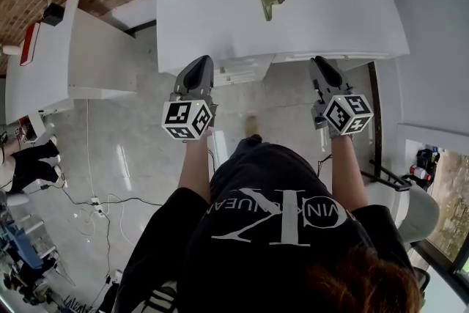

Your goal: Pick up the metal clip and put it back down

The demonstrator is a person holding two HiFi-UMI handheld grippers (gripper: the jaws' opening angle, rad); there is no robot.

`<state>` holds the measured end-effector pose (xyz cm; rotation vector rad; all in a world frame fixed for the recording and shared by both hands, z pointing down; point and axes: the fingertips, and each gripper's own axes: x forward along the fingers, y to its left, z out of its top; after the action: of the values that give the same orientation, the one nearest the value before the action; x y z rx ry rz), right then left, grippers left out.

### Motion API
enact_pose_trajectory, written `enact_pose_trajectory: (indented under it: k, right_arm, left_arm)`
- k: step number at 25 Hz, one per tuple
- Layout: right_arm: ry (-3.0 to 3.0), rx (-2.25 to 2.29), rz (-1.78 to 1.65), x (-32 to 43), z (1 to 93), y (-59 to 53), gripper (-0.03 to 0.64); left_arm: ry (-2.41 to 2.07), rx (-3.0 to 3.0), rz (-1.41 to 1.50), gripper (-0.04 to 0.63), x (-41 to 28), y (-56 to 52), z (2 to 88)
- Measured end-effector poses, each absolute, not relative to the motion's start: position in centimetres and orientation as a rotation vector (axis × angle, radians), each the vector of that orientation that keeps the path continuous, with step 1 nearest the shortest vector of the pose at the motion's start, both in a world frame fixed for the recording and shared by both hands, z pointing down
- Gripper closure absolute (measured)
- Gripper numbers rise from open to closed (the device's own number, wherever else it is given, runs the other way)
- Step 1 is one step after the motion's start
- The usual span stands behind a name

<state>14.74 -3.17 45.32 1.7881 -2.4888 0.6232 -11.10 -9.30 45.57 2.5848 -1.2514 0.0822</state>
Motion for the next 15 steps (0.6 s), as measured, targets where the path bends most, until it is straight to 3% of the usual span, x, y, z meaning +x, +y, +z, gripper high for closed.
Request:
enact_pose_trajectory:
  k: [15]
  right_arm:
    - [-2.506, 1.749, 0.709, 14.8, 47.0, -9.9, 0.58]
  left_arm:
    - [-1.228, 2.576, 0.081, 0.586, -9.9, -13.8, 46.7]
